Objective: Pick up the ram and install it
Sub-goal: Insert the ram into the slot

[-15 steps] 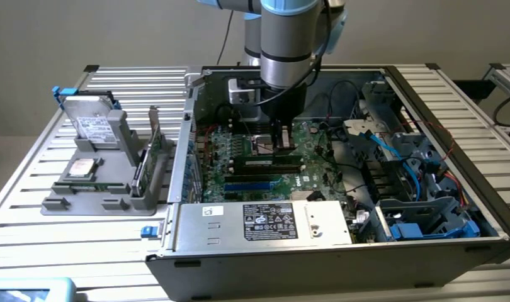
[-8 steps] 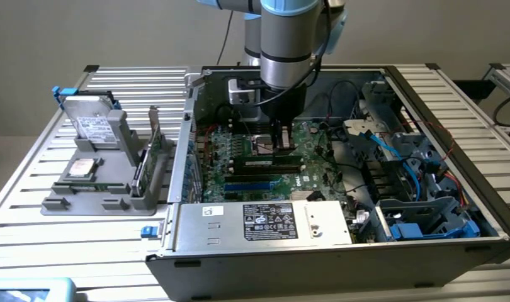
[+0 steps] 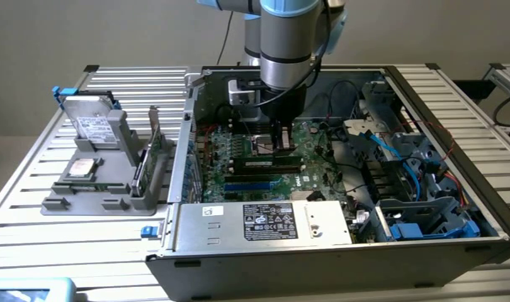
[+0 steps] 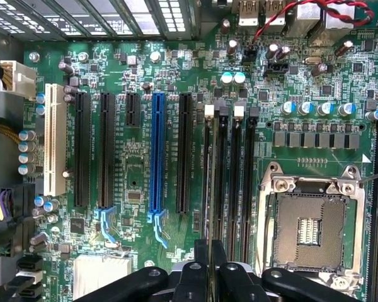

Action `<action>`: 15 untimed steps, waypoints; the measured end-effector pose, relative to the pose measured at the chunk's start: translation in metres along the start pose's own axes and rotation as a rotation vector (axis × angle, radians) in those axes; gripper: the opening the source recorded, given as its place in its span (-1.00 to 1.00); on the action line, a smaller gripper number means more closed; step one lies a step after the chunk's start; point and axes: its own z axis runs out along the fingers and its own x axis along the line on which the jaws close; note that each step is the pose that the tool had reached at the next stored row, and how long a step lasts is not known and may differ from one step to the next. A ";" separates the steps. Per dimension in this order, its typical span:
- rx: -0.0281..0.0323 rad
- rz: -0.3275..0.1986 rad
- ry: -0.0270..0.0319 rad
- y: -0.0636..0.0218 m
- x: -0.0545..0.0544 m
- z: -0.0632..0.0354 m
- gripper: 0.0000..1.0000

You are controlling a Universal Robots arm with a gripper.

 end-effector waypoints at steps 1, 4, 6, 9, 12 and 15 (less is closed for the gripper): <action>0.0001 0.000 0.0003 0.0000 0.000 0.0000 -0.73; 0.0011 0.000 0.0012 0.0003 0.000 0.0007 -0.73; 0.0016 0.000 0.0019 0.0004 0.000 0.0006 -0.73; 0.0022 0.000 0.0029 0.0005 0.000 0.0007 -0.73; 0.0024 0.000 0.0031 0.0006 0.000 0.0008 -0.73; 0.0025 0.000 0.0046 0.0006 0.000 0.0007 -0.73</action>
